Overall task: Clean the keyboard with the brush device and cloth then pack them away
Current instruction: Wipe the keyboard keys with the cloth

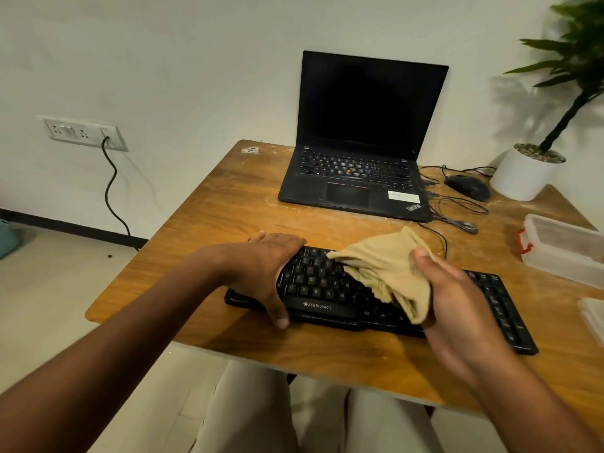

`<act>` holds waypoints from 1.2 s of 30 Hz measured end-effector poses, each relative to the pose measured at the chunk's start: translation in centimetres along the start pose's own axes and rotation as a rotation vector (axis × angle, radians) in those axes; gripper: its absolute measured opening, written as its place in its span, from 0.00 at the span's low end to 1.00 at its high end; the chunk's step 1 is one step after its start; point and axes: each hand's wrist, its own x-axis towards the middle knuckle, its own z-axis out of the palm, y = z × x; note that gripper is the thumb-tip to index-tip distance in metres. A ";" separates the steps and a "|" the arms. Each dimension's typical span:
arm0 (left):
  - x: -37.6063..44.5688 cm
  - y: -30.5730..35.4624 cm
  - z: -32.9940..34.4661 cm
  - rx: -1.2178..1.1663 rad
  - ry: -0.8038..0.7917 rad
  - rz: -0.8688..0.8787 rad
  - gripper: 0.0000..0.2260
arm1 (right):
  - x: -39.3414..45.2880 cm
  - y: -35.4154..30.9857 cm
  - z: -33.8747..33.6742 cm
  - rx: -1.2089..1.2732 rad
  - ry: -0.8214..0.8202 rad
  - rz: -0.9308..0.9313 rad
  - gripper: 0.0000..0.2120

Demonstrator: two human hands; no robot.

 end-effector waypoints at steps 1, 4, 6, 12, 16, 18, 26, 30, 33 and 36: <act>0.1 0.4 0.0 0.000 -0.002 0.009 0.62 | 0.9 -0.6 -0.6 0.109 0.011 0.079 0.11; 0.7 2.0 0.1 0.012 0.012 0.039 0.62 | 3.2 -2.1 -1.6 0.210 0.045 0.149 0.11; 1.4 2.9 0.4 0.020 0.034 0.061 0.62 | 4.6 -2.8 -1.9 0.164 0.110 0.061 0.08; 2.9 4.7 1.3 0.082 0.058 0.081 0.63 | 6.3 -2.2 -1.3 -0.687 0.202 -0.489 0.12; 3.1 5.0 1.1 0.091 0.072 0.076 0.61 | 5.8 2.0 -0.5 -1.277 -0.112 -0.507 0.23; 3.2 5.0 1.1 0.106 0.065 0.069 0.60 | 5.4 3.5 -0.4 -1.433 -0.215 -0.449 0.25; 3.4 5.0 1.1 0.140 0.051 0.066 0.60 | 0.0 4.7 -1.1 -1.561 -0.392 -0.453 0.29; 3.4 5.0 1.2 0.143 0.053 0.066 0.61 | -2.5 3.8 -2.5 -1.377 -0.443 -0.373 0.22; 3.3 5.0 1.2 0.135 0.051 0.069 0.61 | -3.1 1.6 -3.0 -0.853 -0.294 -0.310 0.17; 3.1 5.0 1.1 0.110 0.055 0.070 0.60 | -0.7 -0.9 -3.6 -0.445 -0.084 -0.202 0.13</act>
